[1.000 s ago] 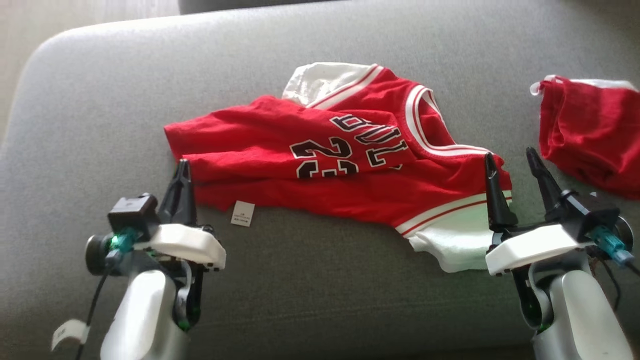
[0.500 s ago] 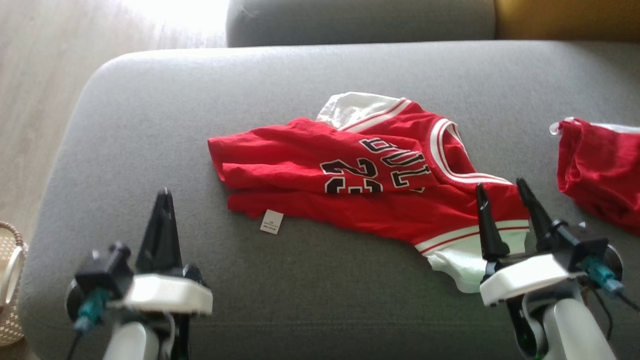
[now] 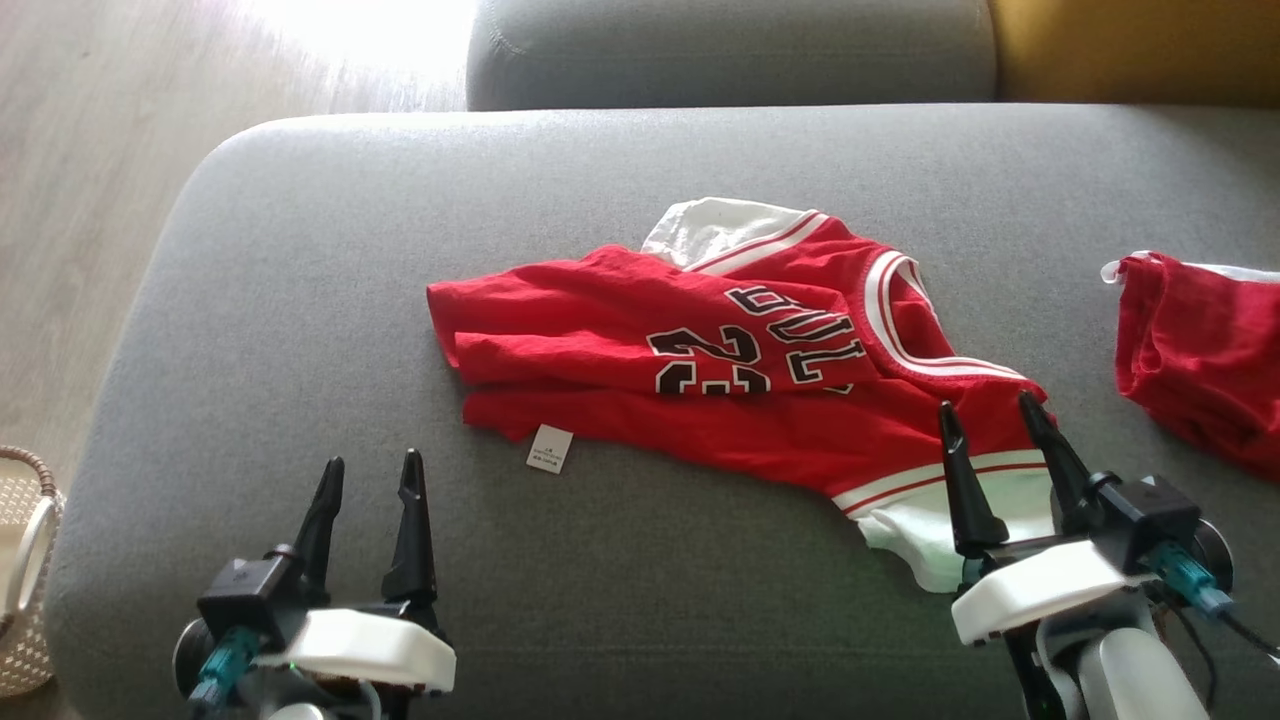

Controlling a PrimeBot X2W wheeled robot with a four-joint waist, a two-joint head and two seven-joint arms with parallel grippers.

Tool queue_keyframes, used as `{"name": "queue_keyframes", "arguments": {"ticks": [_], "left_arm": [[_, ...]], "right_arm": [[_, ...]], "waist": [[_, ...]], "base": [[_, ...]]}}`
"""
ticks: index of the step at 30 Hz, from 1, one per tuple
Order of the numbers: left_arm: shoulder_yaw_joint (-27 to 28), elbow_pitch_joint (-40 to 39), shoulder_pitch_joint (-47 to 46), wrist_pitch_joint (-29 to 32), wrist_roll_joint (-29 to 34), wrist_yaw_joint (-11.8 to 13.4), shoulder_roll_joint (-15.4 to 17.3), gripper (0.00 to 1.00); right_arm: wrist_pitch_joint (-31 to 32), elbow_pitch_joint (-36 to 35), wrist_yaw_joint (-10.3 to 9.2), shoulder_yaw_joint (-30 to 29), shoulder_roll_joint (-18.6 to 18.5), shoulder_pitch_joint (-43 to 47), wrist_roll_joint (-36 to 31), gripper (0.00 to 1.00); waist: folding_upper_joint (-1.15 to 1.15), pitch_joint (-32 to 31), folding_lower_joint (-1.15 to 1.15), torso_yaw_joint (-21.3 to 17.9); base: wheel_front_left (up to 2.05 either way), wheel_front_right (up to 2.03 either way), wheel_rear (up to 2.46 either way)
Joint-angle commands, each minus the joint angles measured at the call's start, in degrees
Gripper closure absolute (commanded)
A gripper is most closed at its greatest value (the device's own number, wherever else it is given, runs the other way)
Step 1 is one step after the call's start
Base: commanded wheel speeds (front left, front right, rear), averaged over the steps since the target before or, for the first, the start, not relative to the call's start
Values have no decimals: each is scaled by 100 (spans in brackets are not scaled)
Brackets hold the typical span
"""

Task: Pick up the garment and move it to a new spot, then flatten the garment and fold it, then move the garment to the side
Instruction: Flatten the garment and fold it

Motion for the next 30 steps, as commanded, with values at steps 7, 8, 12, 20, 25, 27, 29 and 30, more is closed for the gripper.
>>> {"name": "queue_keyframes", "arguments": {"ticks": [7,8,12,20,25,27,29,30], "left_arm": [[212,29,-336,-30,39,42,18,0],[216,80,-347,-30,48,42,18,0],[164,443,-461,-30,116,14,18,0],[152,1479,-1115,20,120,44,36,0],[228,2206,-1756,162,38,18,100,0],[261,2452,-1965,188,-20,-24,122,0],[294,2672,-2145,195,-107,-100,128,0],[298,2770,-2229,196,-119,-116,143,0]], "right_arm": [[-33,-220,-2,185,-3,-195,47,0],[-28,-224,-2,192,-3,-208,45,0],[3,-277,-2,210,-3,-284,17,0],[26,-393,-2,196,-3,-427,-64,0],[22,-434,-2,210,-3,-527,-120,0],[16,-443,-2,202,-3,-580,-127,0],[4,-450,-2,194,-3,-620,-124,0],[-2,-454,-2,194,-3,-636,-121,0]], "waist": [[0,35,0,-155],[0,58,0,-189],[0,208,0,-365],[0,688,0,-693],[0,970,0,-866],[0,1056,0,-930],[0,1125,0,-981],[0,1164,0,-1003]], "base": [[0,0,0],[0,0,0],[0,0,0],[0,0,0],[0,0,0],[0,0,0],[0,0,0],[0,0,0]]}}
